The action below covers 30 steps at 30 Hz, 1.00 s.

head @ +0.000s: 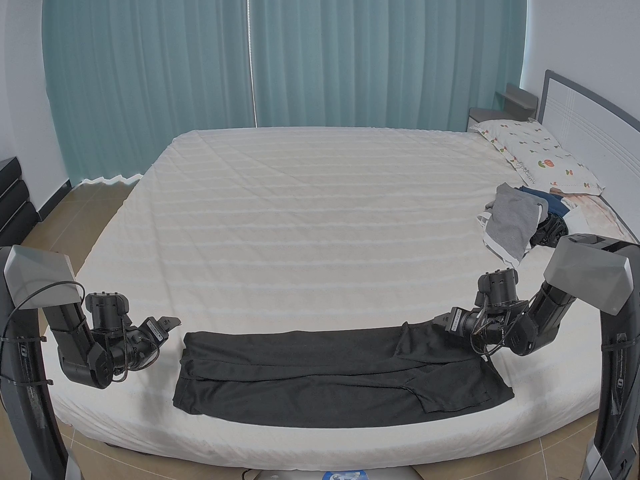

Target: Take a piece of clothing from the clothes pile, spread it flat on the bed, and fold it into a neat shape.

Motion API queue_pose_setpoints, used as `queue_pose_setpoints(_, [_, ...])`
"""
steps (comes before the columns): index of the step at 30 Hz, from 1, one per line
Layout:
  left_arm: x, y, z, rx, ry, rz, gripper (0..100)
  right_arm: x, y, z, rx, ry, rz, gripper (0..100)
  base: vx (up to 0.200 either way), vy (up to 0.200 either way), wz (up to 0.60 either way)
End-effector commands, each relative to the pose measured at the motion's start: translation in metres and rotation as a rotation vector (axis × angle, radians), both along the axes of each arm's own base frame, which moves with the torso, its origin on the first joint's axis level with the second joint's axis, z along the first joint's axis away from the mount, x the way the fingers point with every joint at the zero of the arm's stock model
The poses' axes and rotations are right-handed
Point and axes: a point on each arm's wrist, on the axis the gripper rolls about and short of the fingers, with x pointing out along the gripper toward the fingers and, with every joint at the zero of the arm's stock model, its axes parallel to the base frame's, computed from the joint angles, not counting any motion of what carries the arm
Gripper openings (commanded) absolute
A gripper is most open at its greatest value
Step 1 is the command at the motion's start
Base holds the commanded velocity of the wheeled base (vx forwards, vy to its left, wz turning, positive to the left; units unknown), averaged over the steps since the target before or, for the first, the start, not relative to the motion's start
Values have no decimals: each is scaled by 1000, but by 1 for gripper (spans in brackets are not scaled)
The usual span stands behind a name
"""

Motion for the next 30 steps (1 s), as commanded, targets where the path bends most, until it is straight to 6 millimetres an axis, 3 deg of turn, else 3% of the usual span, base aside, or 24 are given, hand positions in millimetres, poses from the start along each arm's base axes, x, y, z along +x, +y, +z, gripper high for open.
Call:
queue_pose_setpoints(1, [-1, 0, 1, 0, -2, -1, 100, 2, -3, 6, 18, -20, -21, 100, 0, 0, 0])
queue_pose_setpoints(8, [-6, -2, 2, -1, 8, -4, 100, -11, -12, 31, 129, -27, -123, 100, 0, 0, 0])
queue_pose_setpoints(14, [-16, -11, 9, -2, 14, -33, 100, -51, -18, 43, 278, 8, -201, 100, -133, 0, 0])
queue_pose_setpoints(20, [-22, -17, 11, -3, 24, -51, 100, -71, -20, 38, 391, -6, -216, 100, -200, 0, 0])
queue_pose_setpoints(21, [-23, -18, 10, -2, 31, -53, 100, -76, -23, 25, 424, -18, -228, 100, -200, 0, 0])
queue_pose_setpoints(25, [-27, -19, 9, -6, 45, -60, 100, -86, -24, 9, 441, -41, -226, 100, -200, 0, 0])
queue_pose_setpoints(30, [-32, -28, 4, -27, 71, -114, 100, -87, -26, 2, 467, -72, -209, 100, 0, 0, 0])
